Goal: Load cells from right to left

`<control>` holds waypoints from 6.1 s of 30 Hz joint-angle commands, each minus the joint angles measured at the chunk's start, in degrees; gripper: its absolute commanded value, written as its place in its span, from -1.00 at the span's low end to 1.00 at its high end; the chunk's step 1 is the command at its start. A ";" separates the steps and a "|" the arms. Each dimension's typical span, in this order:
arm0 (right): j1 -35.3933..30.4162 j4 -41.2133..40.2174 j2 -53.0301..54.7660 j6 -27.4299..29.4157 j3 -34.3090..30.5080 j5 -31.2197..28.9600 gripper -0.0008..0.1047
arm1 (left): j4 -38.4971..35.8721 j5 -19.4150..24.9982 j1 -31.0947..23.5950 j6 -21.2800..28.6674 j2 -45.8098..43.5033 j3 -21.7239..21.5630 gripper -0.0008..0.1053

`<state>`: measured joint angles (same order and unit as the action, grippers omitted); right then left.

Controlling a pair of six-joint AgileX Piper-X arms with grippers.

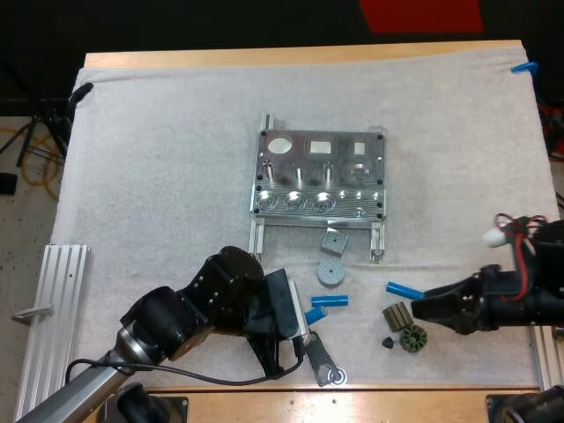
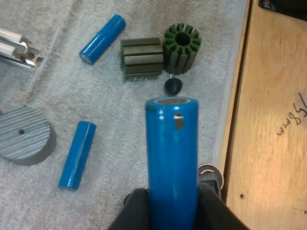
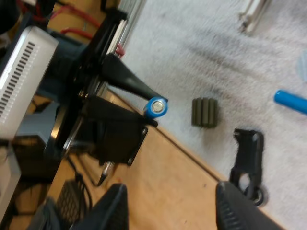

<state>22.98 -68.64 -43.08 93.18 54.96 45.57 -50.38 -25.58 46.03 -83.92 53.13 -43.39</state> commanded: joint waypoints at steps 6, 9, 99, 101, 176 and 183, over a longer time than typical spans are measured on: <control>10.11 5.53 -4.30 -6.74 0.42 -3.34 -0.09 | 0.03 -1.22 0.27 0.68 -0.32 -0.12 -0.87; 13.60 8.72 -6.95 -10.43 0.42 -4.37 -0.04 | 0.03 -1.22 0.27 1.36 -0.32 -0.12 -0.87; 25.21 13.23 -26.60 -1.88 0.42 -20.09 -0.89 | -16.48 13.65 0.27 0.66 -0.57 -11.47 0.31; 25.21 11.41 -26.12 -0.42 0.42 -21.32 -0.89 | -17.23 16.96 0.27 -0.72 -0.57 -11.77 0.31; 15.87 1.06 -49.97 26.89 30.05 -59.06 -0.89 | -14.97 33.54 0.27 -28.86 -5.35 -11.79 0.31; 15.87 2.94 -54.90 29.22 30.22 -61.39 -0.89 | -14.97 33.54 0.27 -28.86 -5.35 -11.79 0.31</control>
<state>39.01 -66.44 -98.04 121.72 84.43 -15.32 -65.68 6.76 46.03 -112.42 48.10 -54.82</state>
